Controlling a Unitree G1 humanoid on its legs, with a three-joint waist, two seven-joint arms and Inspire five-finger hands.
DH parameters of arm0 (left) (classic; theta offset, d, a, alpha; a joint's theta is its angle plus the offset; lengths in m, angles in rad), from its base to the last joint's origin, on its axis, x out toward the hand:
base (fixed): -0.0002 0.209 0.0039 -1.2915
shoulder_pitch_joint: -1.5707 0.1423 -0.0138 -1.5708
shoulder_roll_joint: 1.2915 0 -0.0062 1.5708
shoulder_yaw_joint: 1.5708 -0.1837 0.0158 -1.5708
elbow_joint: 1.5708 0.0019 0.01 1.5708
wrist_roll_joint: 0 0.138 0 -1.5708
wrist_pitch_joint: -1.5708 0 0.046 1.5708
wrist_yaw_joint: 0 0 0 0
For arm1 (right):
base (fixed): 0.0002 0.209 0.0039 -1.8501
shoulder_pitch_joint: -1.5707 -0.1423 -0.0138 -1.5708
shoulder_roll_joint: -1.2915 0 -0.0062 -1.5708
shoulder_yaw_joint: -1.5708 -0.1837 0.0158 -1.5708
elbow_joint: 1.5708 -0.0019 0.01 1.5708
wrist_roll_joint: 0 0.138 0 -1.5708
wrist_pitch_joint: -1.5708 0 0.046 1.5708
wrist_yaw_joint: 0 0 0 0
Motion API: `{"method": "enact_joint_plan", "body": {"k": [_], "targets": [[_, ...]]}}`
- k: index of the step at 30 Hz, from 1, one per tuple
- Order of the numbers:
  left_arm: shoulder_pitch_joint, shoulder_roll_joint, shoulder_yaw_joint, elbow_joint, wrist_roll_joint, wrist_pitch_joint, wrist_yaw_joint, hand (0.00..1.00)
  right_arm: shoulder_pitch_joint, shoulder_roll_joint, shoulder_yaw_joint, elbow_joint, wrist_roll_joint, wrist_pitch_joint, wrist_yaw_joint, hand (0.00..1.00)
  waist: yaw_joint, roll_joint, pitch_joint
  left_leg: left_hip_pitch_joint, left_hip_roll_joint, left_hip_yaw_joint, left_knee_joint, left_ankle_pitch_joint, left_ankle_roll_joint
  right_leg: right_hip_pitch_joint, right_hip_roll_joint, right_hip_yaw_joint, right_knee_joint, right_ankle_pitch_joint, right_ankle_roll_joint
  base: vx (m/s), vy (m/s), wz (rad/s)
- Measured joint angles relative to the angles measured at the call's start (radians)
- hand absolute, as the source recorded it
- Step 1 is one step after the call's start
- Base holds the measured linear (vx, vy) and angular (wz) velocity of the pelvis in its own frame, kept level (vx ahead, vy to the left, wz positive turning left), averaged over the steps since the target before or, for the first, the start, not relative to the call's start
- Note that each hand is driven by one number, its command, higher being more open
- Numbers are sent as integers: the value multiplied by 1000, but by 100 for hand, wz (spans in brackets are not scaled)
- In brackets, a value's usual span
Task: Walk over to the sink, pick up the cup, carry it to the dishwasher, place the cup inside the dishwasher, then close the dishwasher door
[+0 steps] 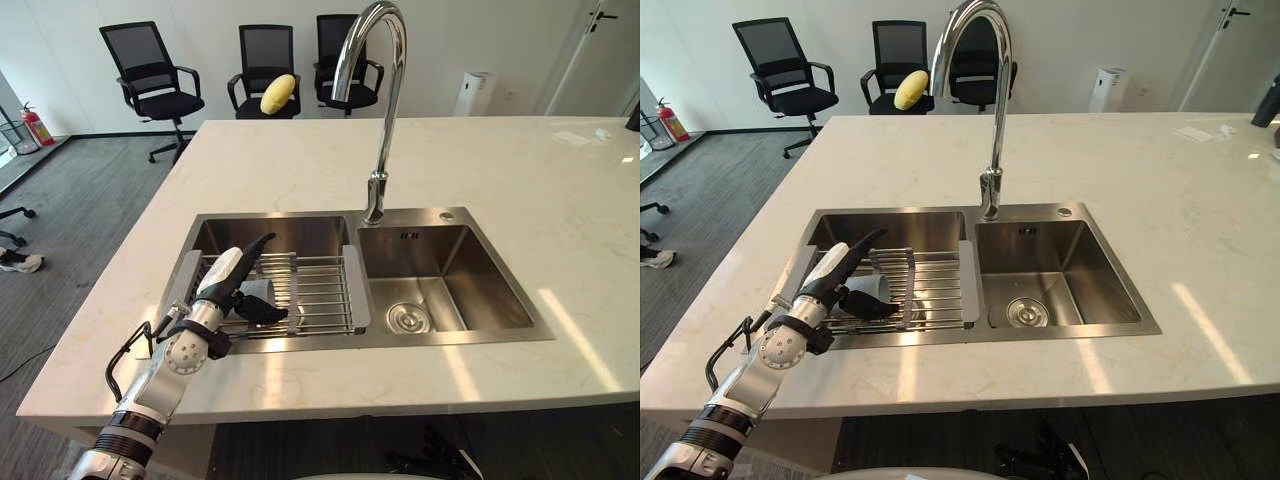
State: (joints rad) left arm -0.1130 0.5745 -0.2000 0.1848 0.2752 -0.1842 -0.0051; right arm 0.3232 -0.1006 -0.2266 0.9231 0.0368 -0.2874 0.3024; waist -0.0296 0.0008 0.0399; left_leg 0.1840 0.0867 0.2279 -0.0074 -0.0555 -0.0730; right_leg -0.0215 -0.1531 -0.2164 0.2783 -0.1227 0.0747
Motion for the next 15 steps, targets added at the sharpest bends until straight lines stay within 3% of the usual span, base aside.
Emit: {"method": "enact_joint_plan", "body": {"k": [8, 15], "targets": [[0, 21, 31, 0, 1, 1, -3, 100, 2, 0, 0, -10, -1, 8, 2, 100, 13, -2, 1, 0, 0, -1, 0, 0, 0, 0, -2, -1, 0, -1, 1, 0, 0, 0], [0, 39, 46, 7, 107, 1, 4, 100, 2, 0, 1, -13, -2, 12, 5, 100, 13, -2, 1, 0, -1, -1, -1, 0, 0, 1, -3, -2, 0, -1, 1, 0, 0, 0]]}}
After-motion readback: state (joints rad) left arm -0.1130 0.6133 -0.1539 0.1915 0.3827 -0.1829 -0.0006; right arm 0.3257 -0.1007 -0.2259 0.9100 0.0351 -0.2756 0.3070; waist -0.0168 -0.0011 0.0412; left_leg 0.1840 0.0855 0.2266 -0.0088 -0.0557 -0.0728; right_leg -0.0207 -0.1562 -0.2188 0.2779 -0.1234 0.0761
